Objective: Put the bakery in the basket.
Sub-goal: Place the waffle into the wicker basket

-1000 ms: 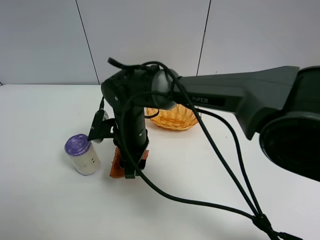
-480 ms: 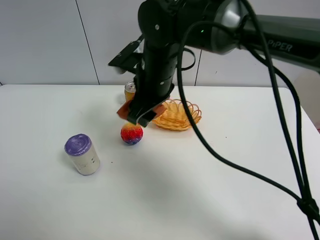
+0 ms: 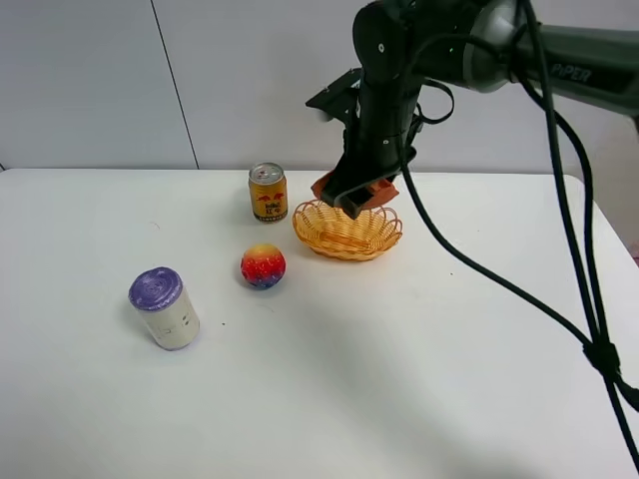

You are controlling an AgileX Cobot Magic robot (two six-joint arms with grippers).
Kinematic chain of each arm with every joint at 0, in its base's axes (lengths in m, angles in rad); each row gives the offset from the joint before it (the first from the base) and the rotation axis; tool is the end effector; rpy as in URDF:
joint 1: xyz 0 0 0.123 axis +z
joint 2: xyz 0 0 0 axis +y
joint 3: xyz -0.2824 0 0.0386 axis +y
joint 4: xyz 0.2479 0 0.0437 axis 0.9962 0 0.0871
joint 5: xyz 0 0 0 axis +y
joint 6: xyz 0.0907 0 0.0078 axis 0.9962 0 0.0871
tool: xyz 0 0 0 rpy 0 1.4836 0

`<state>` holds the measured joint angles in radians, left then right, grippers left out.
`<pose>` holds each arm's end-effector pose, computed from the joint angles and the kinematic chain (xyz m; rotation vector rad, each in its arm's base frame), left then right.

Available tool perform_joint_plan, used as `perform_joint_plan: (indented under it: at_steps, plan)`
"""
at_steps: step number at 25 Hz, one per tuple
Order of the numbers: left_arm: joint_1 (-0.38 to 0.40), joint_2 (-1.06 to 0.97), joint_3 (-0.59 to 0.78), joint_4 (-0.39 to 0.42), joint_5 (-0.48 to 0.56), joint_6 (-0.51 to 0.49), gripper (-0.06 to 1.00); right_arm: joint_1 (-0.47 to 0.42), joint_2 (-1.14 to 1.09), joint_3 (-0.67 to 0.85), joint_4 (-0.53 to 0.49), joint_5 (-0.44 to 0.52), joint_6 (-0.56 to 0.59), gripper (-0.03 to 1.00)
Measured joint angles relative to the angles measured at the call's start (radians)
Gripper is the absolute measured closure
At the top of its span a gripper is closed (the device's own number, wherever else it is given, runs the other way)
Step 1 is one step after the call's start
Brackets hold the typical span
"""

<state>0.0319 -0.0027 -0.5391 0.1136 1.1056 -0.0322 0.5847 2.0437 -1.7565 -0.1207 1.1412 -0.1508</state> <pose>-0.0124 0.0088 0.2847 -0.0767 2.0434 0.1355 0.3673 0.2311 0.2404 -1.0902 2.6781 -0.0915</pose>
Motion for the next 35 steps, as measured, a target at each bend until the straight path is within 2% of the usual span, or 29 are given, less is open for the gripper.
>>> perform_joint_plan:
  at_steps: [4,12,18,22,23,29,35]
  plan:
    - [0.0,0.0,0.0,0.0,0.0,0.0,-0.05,-0.029,0.091,0.0,0.001,-0.063,-0.002,0.35]
    - [0.0,0.0,0.0,0.0,0.0,0.0,-0.05,-0.033,0.186,0.0,0.048,-0.173,-0.041,0.35]
    - [0.0,0.0,0.0,0.0,0.0,0.0,-0.05,-0.033,0.195,0.0,0.05,-0.174,-0.05,0.35]
    - [0.0,0.0,0.0,0.0,0.0,0.0,-0.05,-0.033,0.195,0.0,0.05,-0.164,-0.05,0.13]
    - [0.0,0.0,0.0,0.0,0.0,0.0,-0.05,-0.033,0.195,0.0,0.05,-0.152,-0.05,0.11]
    - [0.0,0.0,0.0,0.0,0.0,0.0,-0.05,-0.033,0.172,0.0,0.05,-0.121,-0.05,0.09]
    - [0.0,0.0,0.0,0.0,0.0,0.0,-0.05,-0.039,-0.013,0.0,0.053,-0.114,-0.049,0.09]
